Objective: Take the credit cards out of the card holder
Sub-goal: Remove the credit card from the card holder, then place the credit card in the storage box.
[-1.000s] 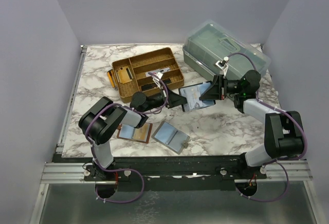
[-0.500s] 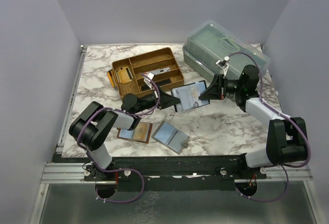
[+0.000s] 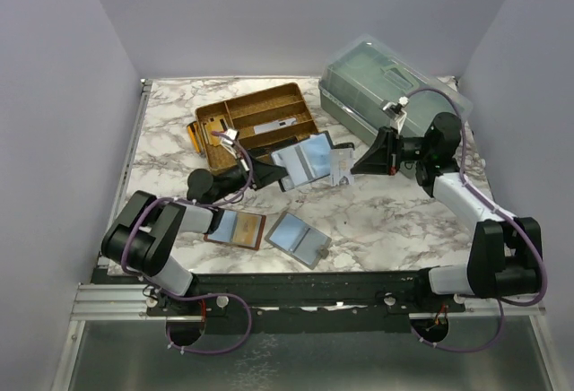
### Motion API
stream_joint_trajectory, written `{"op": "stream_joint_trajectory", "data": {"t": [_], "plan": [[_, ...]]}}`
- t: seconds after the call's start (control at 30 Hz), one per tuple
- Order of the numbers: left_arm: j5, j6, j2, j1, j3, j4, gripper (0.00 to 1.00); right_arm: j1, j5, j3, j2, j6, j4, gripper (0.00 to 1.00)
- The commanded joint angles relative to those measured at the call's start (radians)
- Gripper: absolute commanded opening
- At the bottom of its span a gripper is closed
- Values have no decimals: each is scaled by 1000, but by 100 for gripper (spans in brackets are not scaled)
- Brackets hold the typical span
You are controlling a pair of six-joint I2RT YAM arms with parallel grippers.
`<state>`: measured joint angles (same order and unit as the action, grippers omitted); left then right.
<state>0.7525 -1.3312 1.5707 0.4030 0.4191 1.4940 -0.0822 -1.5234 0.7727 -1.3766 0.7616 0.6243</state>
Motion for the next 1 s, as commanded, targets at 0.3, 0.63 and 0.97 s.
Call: {"op": "stream_joint_trajectory", "data": {"t": [0.3,0.63,0.97], "plan": [[-100,238,-575,-376,11,-627,0,-10,99,427,-29,-880,-1054,0],[-279,545,-718,-509,225,-1139,0,-100,413,758,-304,-1005,-1246,0],[-402,709,-626,-512,309,-1222,0,-225,714,1416,-800,-1201,-1418,0]]}}
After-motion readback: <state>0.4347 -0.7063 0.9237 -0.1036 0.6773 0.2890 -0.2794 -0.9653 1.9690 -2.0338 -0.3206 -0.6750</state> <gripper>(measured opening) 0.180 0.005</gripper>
